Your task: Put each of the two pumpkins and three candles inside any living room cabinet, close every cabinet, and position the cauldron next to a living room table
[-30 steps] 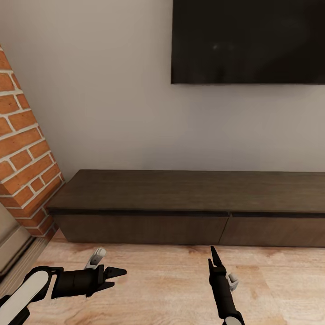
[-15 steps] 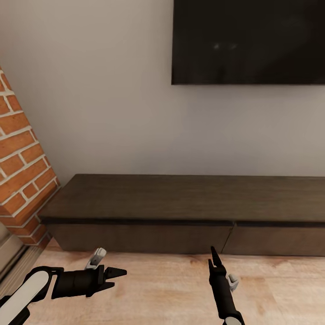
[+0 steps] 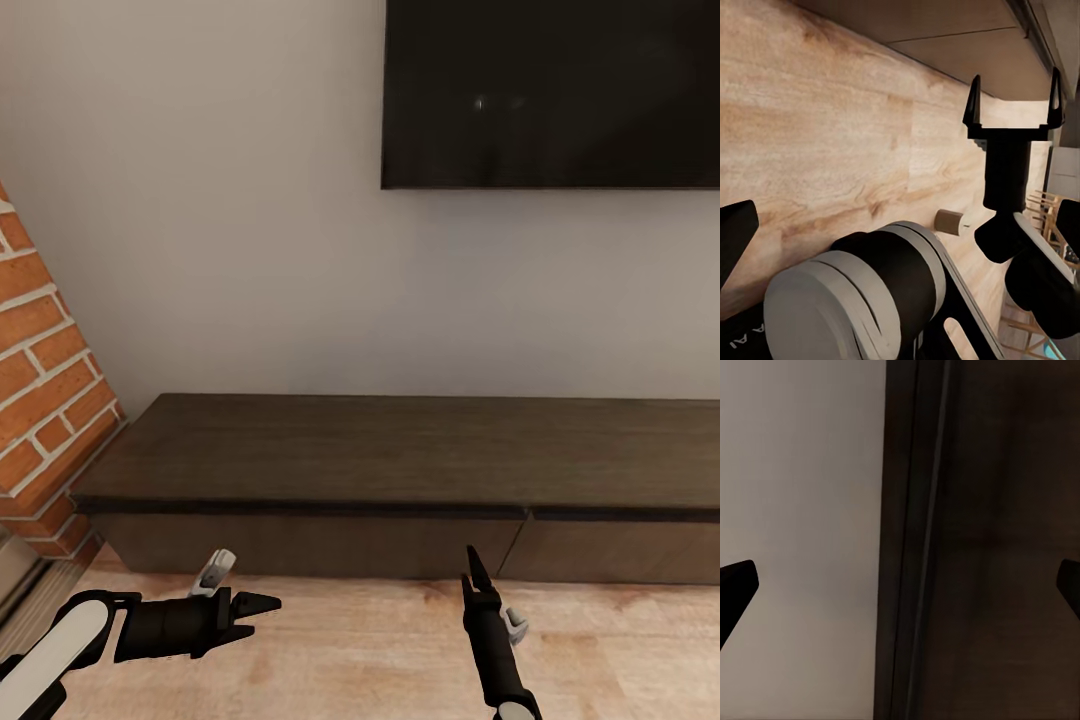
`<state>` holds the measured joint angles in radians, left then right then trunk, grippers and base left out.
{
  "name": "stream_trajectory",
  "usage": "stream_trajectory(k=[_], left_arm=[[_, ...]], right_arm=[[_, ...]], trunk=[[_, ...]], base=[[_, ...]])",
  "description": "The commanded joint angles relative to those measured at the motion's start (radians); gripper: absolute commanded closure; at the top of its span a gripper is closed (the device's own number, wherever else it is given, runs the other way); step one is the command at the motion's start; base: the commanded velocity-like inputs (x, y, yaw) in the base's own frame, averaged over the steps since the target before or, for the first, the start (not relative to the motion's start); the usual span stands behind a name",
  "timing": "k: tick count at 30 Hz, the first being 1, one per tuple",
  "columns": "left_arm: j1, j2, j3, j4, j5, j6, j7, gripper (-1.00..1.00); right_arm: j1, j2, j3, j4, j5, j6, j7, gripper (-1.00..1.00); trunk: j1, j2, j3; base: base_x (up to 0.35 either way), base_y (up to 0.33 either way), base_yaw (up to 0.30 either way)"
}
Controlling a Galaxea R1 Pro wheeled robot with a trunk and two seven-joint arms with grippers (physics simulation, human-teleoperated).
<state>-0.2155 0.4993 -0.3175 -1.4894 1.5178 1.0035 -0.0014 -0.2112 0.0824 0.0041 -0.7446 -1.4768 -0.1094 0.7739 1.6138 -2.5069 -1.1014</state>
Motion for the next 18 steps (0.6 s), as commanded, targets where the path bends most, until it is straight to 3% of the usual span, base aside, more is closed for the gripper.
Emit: stream_trajectory(k=[1, 11, 15, 18], left_arm=[[-0.001, 0.001, -0.001, 0.0, 0.002, 0.001, -0.001, -1.0], [-0.001, 0.002, -0.009, 0.0, 0.012, 0.001, -0.001, -1.0], [-0.001, 0.004, -0.035, -0.017, 0.091, 0.001, -0.001, -1.0], [-0.001, 0.015, -0.042, -0.021, 0.12, 0.001, 0.0, -1.0]], right_arm=[[-0.001, 0.0, 0.001, 0.001, -0.003, -0.003, 0.003, -1.0], [-0.001, 0.0, 0.001, 0.001, -0.003, -0.003, 0.002, -1.0], [-0.001, 0.0, 0.001, 0.0, -0.003, -0.004, 0.003, -1.0], [-0.001, 0.0, 0.001, 0.001, -0.003, -0.004, 0.003, -1.0]], trunk=[[0.0, 0.0, -0.001], [0.0, 0.0, -0.001], [0.0, 0.0, -0.001], [0.0, 0.0, -0.001]], base=[[0.193, 0.0, 0.0], [0.091, 0.018, 0.0], [0.027, 0.009, 0.0], [0.02, 0.004, 0.0]])
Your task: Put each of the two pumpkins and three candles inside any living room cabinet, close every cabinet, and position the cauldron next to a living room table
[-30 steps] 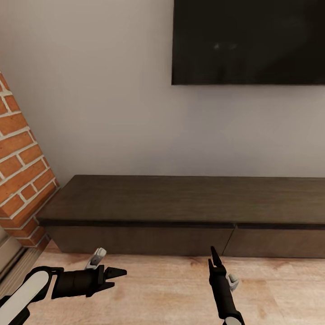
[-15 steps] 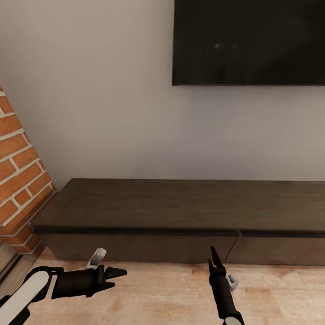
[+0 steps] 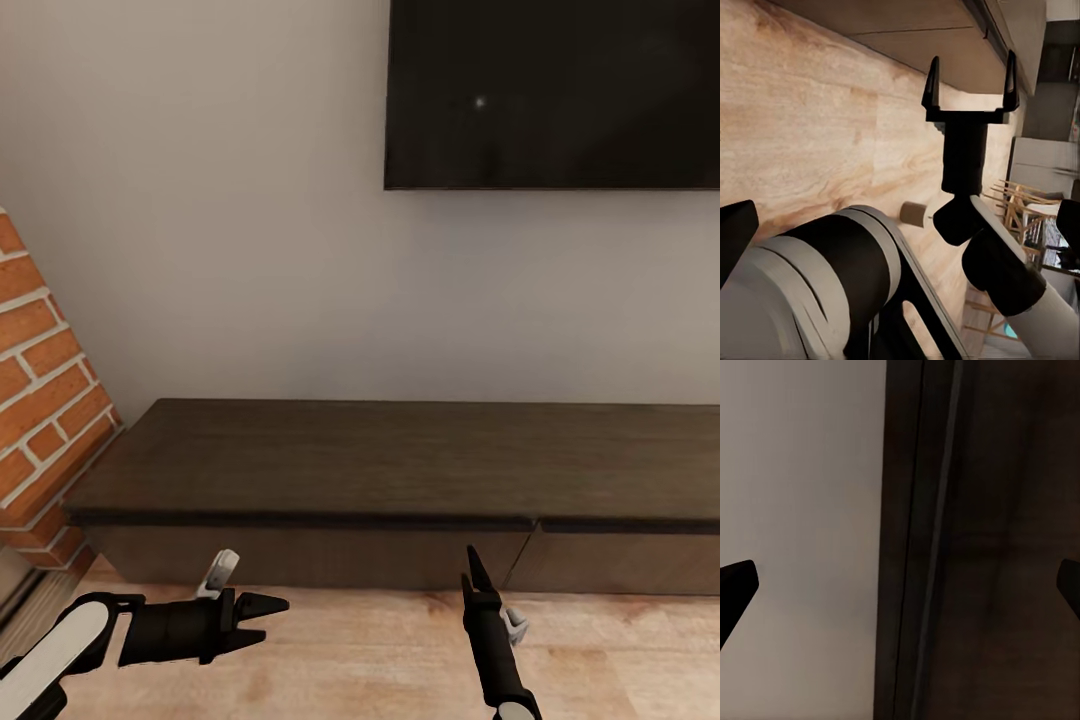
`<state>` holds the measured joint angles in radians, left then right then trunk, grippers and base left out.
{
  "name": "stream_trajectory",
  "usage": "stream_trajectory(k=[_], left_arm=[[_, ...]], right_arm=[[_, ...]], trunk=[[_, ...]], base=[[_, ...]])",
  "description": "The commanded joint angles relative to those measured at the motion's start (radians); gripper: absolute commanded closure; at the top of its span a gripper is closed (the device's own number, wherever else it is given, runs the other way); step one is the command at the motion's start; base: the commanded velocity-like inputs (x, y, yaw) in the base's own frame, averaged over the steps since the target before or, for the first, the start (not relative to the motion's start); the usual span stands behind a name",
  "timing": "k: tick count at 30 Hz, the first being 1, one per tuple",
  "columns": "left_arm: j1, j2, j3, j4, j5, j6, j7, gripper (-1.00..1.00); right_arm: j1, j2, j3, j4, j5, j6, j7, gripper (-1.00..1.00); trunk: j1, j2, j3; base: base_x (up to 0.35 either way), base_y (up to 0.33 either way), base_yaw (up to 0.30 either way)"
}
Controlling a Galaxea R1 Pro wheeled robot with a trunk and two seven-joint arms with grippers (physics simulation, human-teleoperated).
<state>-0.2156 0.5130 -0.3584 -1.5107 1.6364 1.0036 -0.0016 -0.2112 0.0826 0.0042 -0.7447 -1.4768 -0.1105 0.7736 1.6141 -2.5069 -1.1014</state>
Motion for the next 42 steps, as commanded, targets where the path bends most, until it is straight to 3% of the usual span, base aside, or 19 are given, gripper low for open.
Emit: stream_trajectory(k=[1, 21, 31, 42], left_arm=[[-0.001, 0.002, -0.002, -0.001, 0.004, 0.001, 0.0, -1.0], [-0.001, 0.012, -0.007, -0.008, 0.013, 0.001, 0.0, -1.0], [-0.001, 0.012, -0.007, -0.009, 0.013, 0.001, 0.0, -1.0], [-0.001, 0.012, -0.007, -0.009, 0.013, 0.001, -0.001, -1.0]], right_arm=[[-0.001, 0.0, 0.001, 0.001, -0.003, -0.002, 0.004, -1.0], [-0.001, 0.0, 0.0, 0.001, -0.003, -0.002, 0.004, -1.0], [-0.001, 0.0, 0.0, 0.002, -0.003, -0.002, 0.003, -1.0], [-0.001, 0.0, 0.0, 0.002, -0.003, -0.002, 0.003, -1.0]], trunk=[[0.0, 0.0, -0.001], [0.0, 0.0, -0.001], [0.003, -0.002, -0.032], [0.005, -0.003, -0.043]], base=[[0.078, 0.02, 0.0], [0.097, 0.015, 0.0], [0.0, 0.0, 0.0], [0.0, 0.0, 0.0]])
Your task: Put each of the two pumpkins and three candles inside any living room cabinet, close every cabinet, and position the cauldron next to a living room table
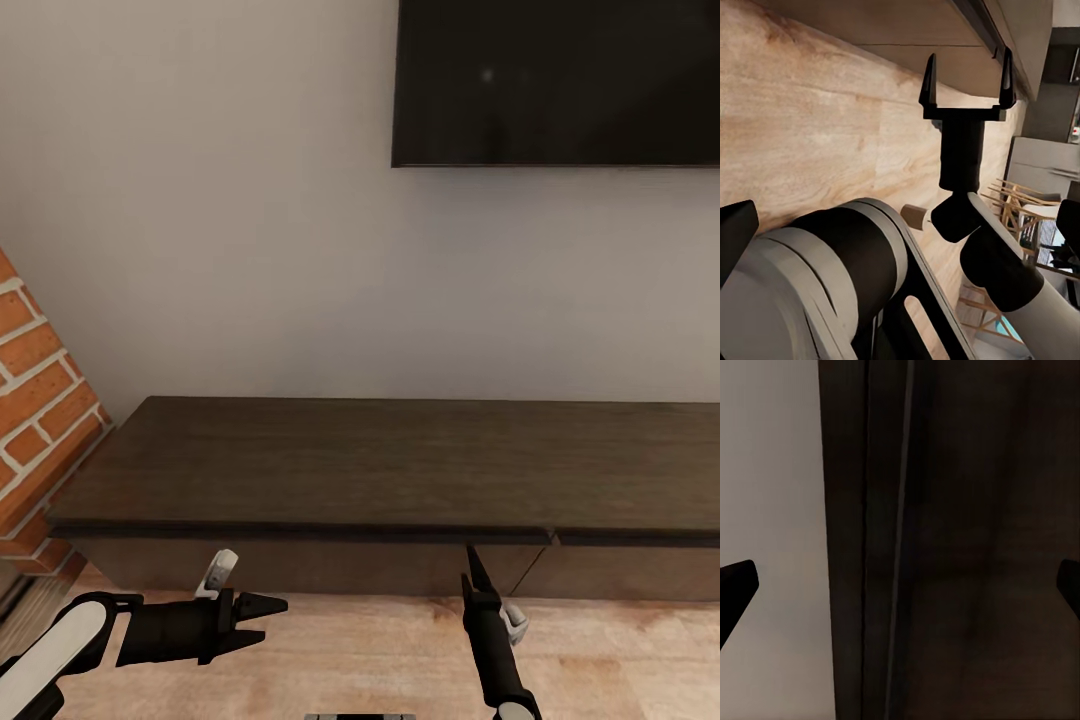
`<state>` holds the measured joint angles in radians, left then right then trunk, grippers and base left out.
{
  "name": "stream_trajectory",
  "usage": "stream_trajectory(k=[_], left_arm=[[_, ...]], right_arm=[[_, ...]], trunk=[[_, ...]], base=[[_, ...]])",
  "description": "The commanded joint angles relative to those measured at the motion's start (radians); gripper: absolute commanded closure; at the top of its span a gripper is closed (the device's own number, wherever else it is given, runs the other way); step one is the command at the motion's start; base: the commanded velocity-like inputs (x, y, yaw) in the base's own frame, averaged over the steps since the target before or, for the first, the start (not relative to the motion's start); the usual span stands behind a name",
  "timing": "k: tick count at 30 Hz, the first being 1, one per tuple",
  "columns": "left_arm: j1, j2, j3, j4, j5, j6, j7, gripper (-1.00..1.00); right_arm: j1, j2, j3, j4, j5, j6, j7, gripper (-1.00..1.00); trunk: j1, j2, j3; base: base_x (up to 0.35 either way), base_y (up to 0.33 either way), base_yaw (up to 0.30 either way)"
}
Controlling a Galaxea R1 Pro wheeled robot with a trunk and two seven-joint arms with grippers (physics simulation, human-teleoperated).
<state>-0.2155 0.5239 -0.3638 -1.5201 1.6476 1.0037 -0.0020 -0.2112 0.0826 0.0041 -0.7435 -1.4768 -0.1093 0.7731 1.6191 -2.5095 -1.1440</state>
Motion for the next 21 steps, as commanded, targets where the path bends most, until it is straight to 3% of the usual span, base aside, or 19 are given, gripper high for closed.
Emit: stream_trajectory(k=[1, 21], left_arm=[[-0.001, 0.001, -0.001, 0.0, 0.001, 0.001, 0.0, -1.0], [-0.001, 0.001, -0.001, 0.0, 0.003, 0.001, 0.0, -1.0]], right_arm=[[0.0, 0.0, 0.001, 0.0, -0.003, -0.003, 0.003, -1.0], [0.0, 0.0, 0.001, 0.001, -0.005, -0.003, 0.003, -1.0]], trunk=[[0.0, 0.0, -0.001], [0.0, 0.0, -0.001]], base=[[0.0, 0.0, 0.0], [0.054, 0.0, 0.0]])
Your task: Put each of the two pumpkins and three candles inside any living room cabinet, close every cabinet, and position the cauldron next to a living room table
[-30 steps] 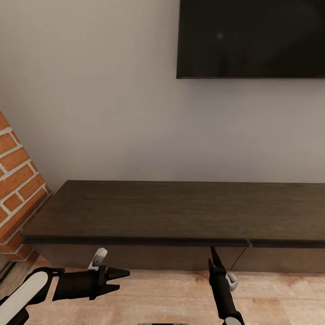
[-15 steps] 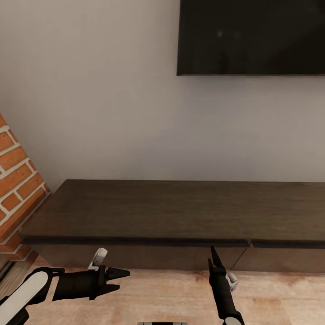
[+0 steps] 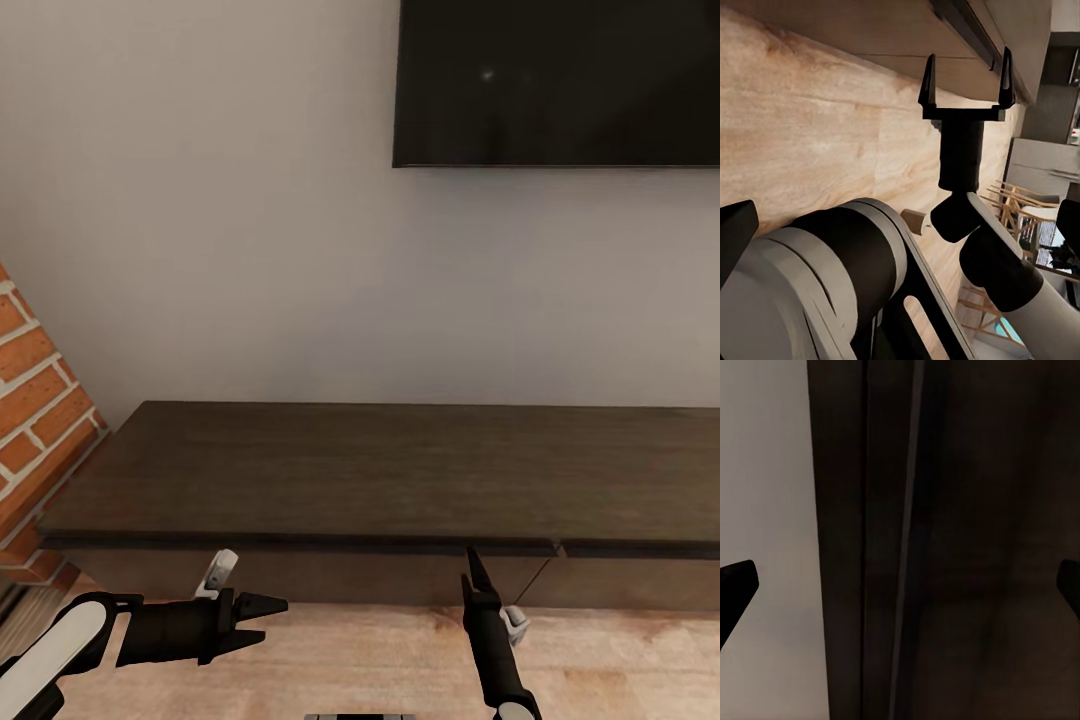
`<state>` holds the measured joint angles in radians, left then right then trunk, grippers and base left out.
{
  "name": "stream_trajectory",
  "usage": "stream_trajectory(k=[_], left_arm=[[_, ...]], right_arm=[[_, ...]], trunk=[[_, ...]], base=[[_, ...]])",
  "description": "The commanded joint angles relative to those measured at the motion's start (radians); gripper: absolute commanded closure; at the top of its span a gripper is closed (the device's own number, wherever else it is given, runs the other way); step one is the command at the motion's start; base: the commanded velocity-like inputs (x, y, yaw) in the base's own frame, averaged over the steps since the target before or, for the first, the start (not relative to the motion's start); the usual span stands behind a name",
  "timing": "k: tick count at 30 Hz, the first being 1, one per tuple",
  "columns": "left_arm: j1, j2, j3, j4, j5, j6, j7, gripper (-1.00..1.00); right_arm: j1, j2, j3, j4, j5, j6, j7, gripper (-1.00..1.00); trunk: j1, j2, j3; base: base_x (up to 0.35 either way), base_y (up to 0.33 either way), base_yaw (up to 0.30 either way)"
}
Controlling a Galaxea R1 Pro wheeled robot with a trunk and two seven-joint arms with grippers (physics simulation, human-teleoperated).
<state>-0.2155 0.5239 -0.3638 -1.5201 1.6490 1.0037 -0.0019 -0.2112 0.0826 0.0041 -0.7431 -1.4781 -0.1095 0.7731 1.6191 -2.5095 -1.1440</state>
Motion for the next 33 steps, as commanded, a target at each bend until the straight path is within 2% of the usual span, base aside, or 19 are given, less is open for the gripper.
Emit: stream_trajectory(k=[1, 28, 29, 33], left_arm=[[-0.001, 0.001, -0.001, 0.0, 0.002, 0.001, 0.0, -1.0], [-0.001, 0.001, -0.001, 0.0, 0.002, 0.001, -0.001, -1.0], [-0.001, 0.001, -0.001, 0.0, 0.002, 0.001, -0.001, -1.0], [-0.001, 0.001, -0.001, 0.0, 0.002, 0.001, 0.0, -1.0]], right_arm=[[-0.001, 0.0, 0.001, 0.001, -0.004, -0.003, 0.003, -1.0], [-0.001, 0.0, 0.001, 0.001, -0.004, -0.002, 0.002, -1.0], [-0.001, 0.0, 0.001, 0.001, -0.004, -0.002, 0.002, 1.0], [-0.001, 0.0, 0.001, 0.001, -0.004, -0.001, 0.001, 1.0]], trunk=[[0.0, 0.0, -0.001], [0.0, 0.0, -0.001], [0.0, 0.0, -0.001], [0.0, 0.0, -0.001]], base=[[0.007, 0.0, 0.0], [0.03, 0.0, 0.0], [0.0, 0.0, 0.0], [0.0, 0.0, 0.0]])
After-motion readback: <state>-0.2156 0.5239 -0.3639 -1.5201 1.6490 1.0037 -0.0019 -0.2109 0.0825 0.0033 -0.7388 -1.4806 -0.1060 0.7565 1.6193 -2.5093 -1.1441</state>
